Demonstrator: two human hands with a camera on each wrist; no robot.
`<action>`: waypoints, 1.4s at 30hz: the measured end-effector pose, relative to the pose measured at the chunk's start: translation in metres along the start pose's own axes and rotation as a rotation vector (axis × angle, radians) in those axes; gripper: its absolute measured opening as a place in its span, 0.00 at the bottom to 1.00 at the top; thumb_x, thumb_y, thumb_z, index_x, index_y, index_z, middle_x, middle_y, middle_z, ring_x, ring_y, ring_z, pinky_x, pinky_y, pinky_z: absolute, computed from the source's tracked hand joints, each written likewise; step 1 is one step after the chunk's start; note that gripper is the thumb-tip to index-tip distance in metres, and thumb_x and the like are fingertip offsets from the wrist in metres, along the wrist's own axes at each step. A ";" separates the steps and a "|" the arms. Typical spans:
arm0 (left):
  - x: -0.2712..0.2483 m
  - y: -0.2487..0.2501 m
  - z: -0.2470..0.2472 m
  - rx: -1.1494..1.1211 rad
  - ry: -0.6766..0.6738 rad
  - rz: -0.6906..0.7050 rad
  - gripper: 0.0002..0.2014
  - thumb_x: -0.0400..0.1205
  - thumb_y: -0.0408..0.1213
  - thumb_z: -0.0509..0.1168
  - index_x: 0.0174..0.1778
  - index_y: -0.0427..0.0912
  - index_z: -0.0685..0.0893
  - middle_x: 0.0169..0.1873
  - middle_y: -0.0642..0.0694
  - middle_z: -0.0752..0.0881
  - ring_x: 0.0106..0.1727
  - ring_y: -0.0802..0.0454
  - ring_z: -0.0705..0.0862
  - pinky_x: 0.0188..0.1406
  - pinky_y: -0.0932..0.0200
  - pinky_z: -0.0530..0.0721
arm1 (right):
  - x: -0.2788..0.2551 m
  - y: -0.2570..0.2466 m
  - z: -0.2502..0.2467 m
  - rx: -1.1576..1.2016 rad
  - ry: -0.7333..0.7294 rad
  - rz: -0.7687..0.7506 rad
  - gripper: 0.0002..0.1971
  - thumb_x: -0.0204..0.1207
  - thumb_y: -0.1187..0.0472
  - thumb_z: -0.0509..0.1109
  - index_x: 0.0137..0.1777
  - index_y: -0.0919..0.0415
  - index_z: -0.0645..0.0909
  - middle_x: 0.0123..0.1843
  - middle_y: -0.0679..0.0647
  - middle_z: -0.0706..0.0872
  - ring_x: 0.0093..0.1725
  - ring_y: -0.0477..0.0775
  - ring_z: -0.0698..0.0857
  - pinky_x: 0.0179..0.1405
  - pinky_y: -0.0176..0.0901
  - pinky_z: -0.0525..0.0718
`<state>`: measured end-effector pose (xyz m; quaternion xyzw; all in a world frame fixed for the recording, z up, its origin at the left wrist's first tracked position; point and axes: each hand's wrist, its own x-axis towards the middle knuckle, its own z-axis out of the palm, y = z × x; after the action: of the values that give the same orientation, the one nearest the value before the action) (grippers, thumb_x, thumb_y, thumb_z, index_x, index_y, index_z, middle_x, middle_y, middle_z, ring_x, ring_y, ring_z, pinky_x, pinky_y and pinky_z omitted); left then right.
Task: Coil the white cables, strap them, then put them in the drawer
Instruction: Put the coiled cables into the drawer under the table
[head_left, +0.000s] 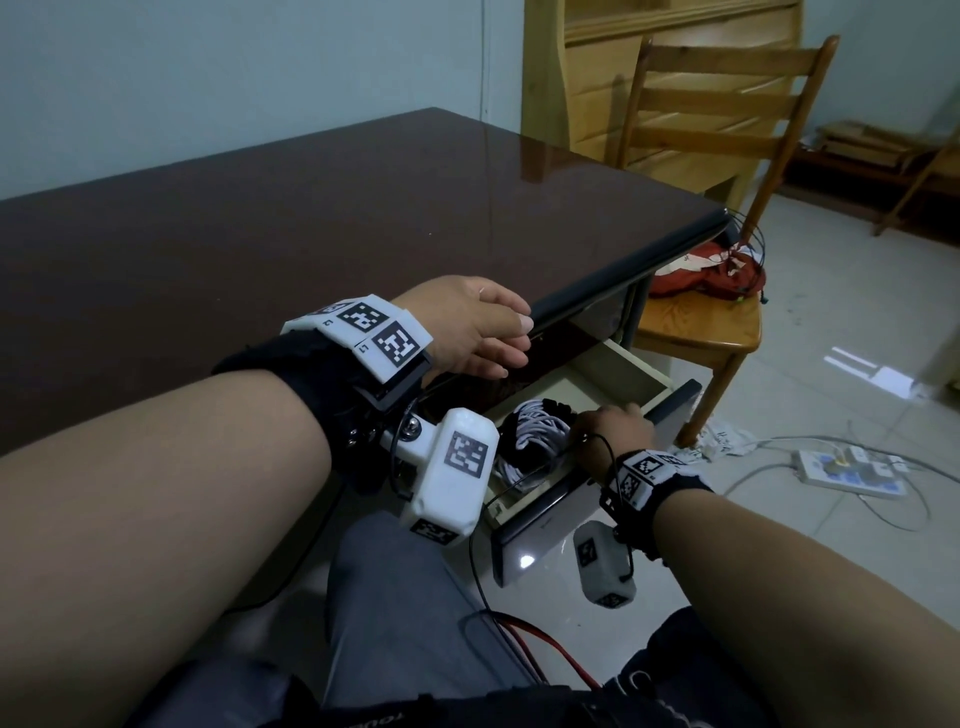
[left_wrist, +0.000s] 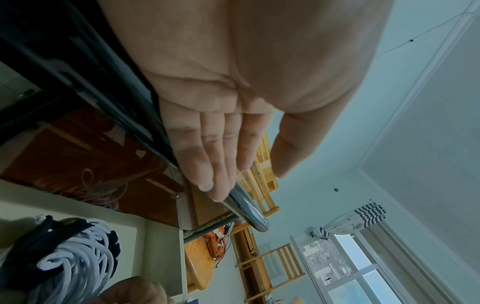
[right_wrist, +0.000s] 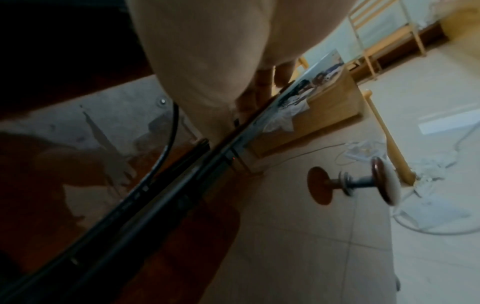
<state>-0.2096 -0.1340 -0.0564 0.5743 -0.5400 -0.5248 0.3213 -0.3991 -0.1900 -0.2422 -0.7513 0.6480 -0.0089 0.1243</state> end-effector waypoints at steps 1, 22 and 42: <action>-0.001 0.000 0.000 0.008 0.003 0.001 0.06 0.82 0.34 0.65 0.54 0.42 0.81 0.46 0.40 0.88 0.41 0.53 0.89 0.35 0.63 0.87 | -0.002 0.000 0.001 0.059 0.021 0.040 0.11 0.72 0.52 0.67 0.54 0.46 0.84 0.56 0.54 0.82 0.61 0.63 0.71 0.48 0.46 0.67; -0.049 0.007 -0.016 0.112 0.087 0.027 0.04 0.83 0.36 0.64 0.51 0.44 0.81 0.46 0.41 0.87 0.43 0.50 0.87 0.43 0.57 0.84 | -0.058 -0.017 0.030 0.624 -0.129 0.423 0.15 0.82 0.61 0.61 0.65 0.63 0.80 0.63 0.57 0.85 0.62 0.56 0.82 0.57 0.41 0.79; -0.055 -0.002 -0.028 0.101 0.130 -0.005 0.04 0.83 0.35 0.64 0.51 0.44 0.81 0.45 0.42 0.87 0.42 0.51 0.87 0.41 0.59 0.84 | -0.012 -0.075 0.020 0.958 -0.159 0.226 0.22 0.79 0.68 0.57 0.74 0.60 0.70 0.68 0.66 0.77 0.66 0.68 0.78 0.66 0.57 0.80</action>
<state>-0.1755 -0.0868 -0.0377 0.6241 -0.5423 -0.4591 0.3251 -0.3245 -0.1654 -0.2445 -0.5334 0.6369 -0.2347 0.5047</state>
